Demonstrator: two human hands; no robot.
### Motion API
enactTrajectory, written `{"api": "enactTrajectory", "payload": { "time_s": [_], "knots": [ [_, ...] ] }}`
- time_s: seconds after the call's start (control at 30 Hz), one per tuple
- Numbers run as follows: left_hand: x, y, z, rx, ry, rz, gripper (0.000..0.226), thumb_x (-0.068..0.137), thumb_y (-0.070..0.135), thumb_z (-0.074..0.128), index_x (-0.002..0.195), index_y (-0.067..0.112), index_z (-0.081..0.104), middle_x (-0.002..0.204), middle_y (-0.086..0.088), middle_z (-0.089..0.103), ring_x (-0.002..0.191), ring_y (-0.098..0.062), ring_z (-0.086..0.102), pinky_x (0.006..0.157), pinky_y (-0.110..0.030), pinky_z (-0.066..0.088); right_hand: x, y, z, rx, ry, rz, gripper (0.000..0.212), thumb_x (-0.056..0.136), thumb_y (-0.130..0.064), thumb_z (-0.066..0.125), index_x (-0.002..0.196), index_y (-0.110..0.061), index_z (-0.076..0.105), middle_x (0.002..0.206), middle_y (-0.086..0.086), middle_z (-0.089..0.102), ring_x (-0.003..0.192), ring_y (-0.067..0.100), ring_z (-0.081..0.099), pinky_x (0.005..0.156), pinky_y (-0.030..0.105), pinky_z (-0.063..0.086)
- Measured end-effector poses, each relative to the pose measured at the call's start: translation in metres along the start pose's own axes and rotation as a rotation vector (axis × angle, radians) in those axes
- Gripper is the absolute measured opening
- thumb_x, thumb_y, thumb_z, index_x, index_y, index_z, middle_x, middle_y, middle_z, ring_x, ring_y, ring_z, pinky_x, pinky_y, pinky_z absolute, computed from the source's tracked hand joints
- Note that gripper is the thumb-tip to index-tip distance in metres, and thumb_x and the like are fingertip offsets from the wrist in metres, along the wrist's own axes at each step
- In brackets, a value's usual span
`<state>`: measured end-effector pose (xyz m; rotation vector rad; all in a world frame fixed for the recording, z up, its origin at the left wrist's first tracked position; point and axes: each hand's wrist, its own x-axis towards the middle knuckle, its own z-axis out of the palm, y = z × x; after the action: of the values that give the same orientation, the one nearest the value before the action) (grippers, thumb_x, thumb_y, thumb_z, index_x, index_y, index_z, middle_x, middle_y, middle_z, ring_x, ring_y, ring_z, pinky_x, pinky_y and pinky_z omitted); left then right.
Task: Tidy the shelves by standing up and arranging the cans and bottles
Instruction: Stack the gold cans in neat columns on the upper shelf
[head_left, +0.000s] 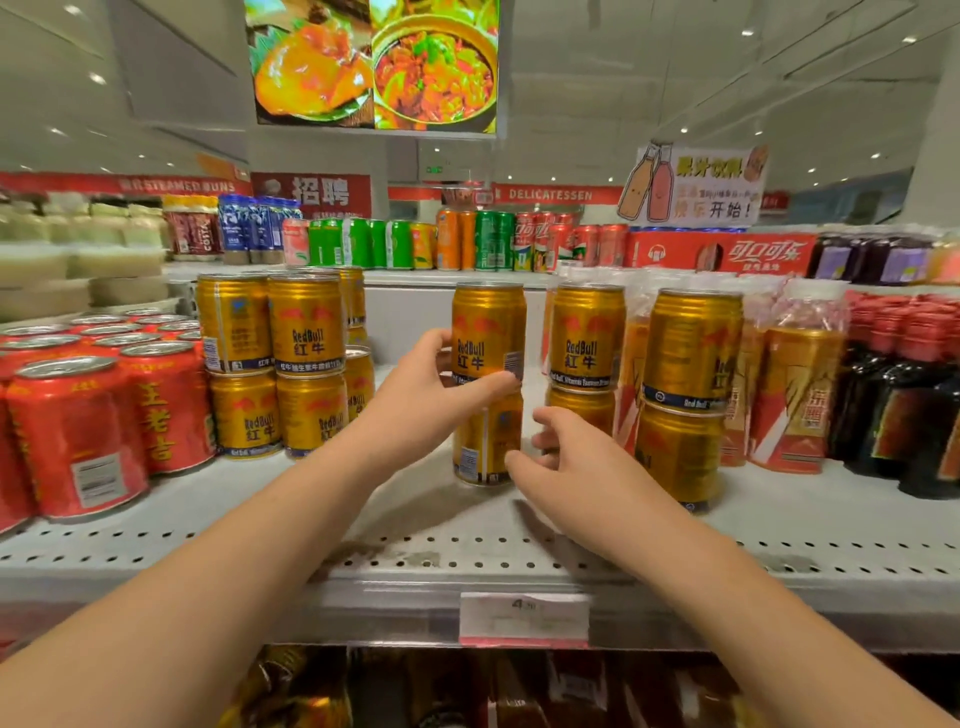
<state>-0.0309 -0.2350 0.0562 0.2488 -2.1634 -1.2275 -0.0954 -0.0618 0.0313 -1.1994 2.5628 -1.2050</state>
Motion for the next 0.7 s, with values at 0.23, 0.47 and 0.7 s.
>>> {"api": "enactTrajectory", "payload": {
  "time_s": [0.23,0.47,0.7],
  "knots": [
    [-0.009,0.003,-0.029,-0.055,-0.146,-0.009,0.056,0.079,0.049,0.082,0.128,0.038,0.057,0.119,0.016,0.072,0.11,-0.003,0.068,0.101,-0.04,0.051,0.023,-0.005,0.007,0.144,-0.168,-0.017,0.076,0.087,-0.047,0.067,0.153,-0.033,0.032,0.147,-0.01,0.05,0.125,0.011,0.055,0.098,0.035,0.051],
    [-0.002,0.013,-0.04,-0.037,-0.127,0.068,0.047,0.084,0.057,0.073,0.125,0.038,0.062,0.118,0.018,0.071,0.11,-0.001,0.067,0.101,-0.041,0.053,0.037,-0.003,0.016,0.245,-0.202,-0.043,0.066,0.072,-0.051,0.077,0.132,-0.042,0.05,0.114,-0.023,0.067,0.102,-0.006,0.064,0.087,0.022,0.054],
    [0.009,0.007,-0.042,0.012,-0.046,0.226,0.082,0.088,0.046,0.074,0.151,0.053,0.023,0.117,0.042,0.054,0.109,0.009,0.059,0.082,-0.018,0.056,0.039,-0.017,0.039,0.171,-0.036,-0.013,0.06,0.067,-0.067,0.076,0.112,-0.044,0.044,0.099,-0.024,0.062,0.09,-0.004,0.062,0.072,0.019,0.053]
  ]
}}
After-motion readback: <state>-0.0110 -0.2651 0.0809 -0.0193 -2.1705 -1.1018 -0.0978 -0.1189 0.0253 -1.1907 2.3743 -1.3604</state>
